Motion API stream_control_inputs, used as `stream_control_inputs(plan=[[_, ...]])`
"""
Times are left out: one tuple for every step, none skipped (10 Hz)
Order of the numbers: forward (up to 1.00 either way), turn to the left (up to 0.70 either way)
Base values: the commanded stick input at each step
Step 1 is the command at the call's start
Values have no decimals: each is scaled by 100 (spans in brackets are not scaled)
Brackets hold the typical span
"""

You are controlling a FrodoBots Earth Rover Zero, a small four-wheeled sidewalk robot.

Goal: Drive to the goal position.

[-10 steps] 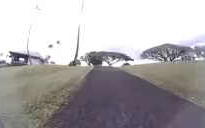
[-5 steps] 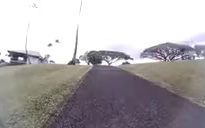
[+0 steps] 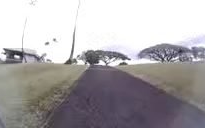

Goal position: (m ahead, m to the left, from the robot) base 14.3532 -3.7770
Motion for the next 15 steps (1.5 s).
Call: stream_control_inputs(plan=[[84,0],[84,0],[84,0],[84,0],[84,0],[84,0],[84,0],[84,0],[84,0],[84,0],[84,0],[84,0],[84,0],[84,0],[84,0]])
